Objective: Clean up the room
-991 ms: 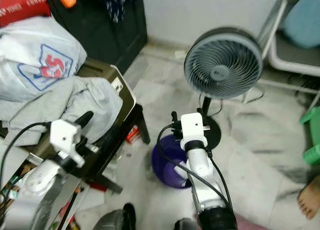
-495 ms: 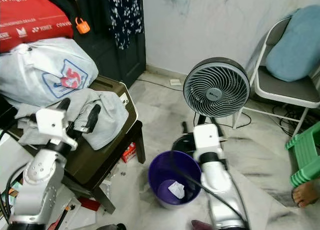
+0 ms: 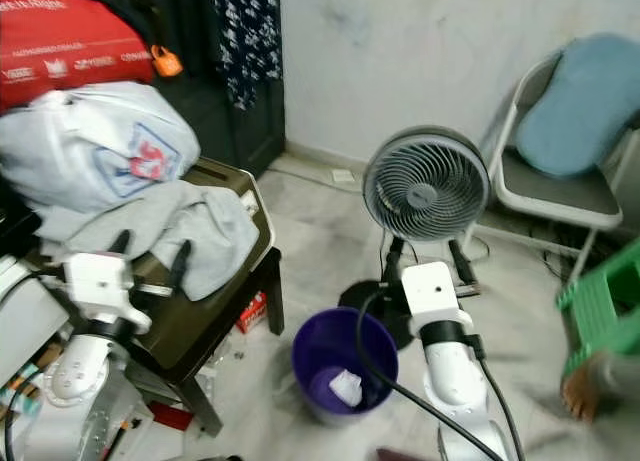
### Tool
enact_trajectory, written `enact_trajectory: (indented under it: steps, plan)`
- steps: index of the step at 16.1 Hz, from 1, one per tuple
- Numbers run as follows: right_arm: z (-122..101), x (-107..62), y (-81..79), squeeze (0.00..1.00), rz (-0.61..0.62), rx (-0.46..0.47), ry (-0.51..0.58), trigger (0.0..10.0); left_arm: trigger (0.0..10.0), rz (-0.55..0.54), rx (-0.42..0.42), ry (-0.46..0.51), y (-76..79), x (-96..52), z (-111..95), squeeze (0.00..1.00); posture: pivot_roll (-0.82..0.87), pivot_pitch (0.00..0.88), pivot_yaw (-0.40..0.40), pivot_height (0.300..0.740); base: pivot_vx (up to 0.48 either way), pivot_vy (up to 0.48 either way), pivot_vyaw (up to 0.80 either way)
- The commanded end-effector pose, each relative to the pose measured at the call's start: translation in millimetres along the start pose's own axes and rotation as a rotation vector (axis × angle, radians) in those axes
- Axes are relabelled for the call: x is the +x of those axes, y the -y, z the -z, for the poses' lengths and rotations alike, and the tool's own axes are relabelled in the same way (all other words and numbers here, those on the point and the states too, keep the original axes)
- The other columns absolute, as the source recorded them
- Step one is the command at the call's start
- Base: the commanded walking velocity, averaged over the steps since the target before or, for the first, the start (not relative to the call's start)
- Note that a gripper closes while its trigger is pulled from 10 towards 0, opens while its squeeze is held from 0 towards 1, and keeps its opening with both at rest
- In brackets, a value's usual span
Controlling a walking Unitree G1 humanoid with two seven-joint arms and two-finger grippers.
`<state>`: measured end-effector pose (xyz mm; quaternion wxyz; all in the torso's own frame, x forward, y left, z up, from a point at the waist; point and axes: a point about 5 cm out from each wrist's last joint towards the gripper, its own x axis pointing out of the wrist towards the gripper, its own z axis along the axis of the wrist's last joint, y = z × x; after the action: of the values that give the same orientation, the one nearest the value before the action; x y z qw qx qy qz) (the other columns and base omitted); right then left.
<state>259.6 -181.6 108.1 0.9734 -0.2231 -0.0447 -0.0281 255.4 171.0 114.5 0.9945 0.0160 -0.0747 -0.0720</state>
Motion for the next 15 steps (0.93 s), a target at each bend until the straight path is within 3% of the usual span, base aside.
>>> enact_trajectory:
  steps: [1,5,8,15]
  plan:
    - [-3,5.6,-0.1,0.00,0.023,-0.009,-0.002,10.0,10.0,0.001,0.013,0.023,0.3,-1.6,-6,0.00,-0.06,0.000,0.005,0.740,0.000,0.000,0.80]
    - [-19,13.4,-1.1,0.00,0.085,0.078,-0.005,10.0,10.0,-0.019,0.011,0.023,-2.3,-3.1,-7,0.00,-0.06,0.000,-0.002,0.740,0.000,0.000,0.80]
    - [-18,5.5,-7.6,0.00,0.064,0.089,-0.021,10.0,10.0,-0.019,0.006,0.008,2.2,-8.4,-6,0.00,-0.06,0.000,0.000,0.740,0.000,0.000,0.80]
    - [-23,11.4,-5.1,0.00,0.059,0.096,-0.019,10.0,10.0,-0.038,0.037,-0.009,3.8,-7.4,-5,0.00,-0.06,0.016,-0.009,0.740,0.000,0.000,0.80]
